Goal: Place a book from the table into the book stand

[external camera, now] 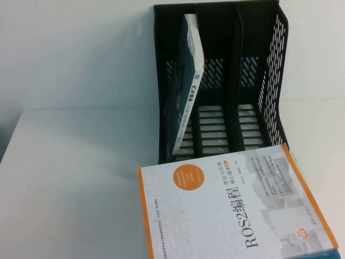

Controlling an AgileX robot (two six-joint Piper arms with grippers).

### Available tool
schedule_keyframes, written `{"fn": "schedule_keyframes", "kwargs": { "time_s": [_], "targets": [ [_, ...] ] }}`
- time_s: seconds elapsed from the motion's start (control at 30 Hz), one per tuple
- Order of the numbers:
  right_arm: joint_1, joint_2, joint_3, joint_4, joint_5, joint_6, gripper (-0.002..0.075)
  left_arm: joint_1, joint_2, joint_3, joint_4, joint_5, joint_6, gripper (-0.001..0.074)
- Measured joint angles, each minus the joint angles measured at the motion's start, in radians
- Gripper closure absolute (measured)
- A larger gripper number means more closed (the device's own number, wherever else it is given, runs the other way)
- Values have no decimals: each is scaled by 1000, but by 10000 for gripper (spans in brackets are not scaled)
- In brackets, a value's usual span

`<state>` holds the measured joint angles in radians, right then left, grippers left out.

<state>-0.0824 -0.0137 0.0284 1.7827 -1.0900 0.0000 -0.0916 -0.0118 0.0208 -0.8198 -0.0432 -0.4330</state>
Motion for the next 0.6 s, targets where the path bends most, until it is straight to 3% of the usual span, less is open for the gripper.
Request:
{"fn": "schedule_keyframes", "kwargs": {
  "time_s": [0.13, 0.2, 0.33, 0.47, 0.6],
  "targets": [
    [0, 0, 0, -30, 54, 0, 729, 0, 0, 0, 0, 18, 8, 738],
    [0, 0, 0, -189, 132, -7, 729, 0, 0, 0, 0, 12, 8, 738],
    [0, 0, -59, -764, 367, -12, 729, 0, 0, 0, 0, -30, -5, 738],
    [0, 0, -261, -1443, 784, 16, 729, 0, 0, 0, 0, -99, -32, 738],
    [0, 30, -499, -2014, 1169, 269, 729, 0, 0, 0, 0, -156, -40, 738]
  ]
}}
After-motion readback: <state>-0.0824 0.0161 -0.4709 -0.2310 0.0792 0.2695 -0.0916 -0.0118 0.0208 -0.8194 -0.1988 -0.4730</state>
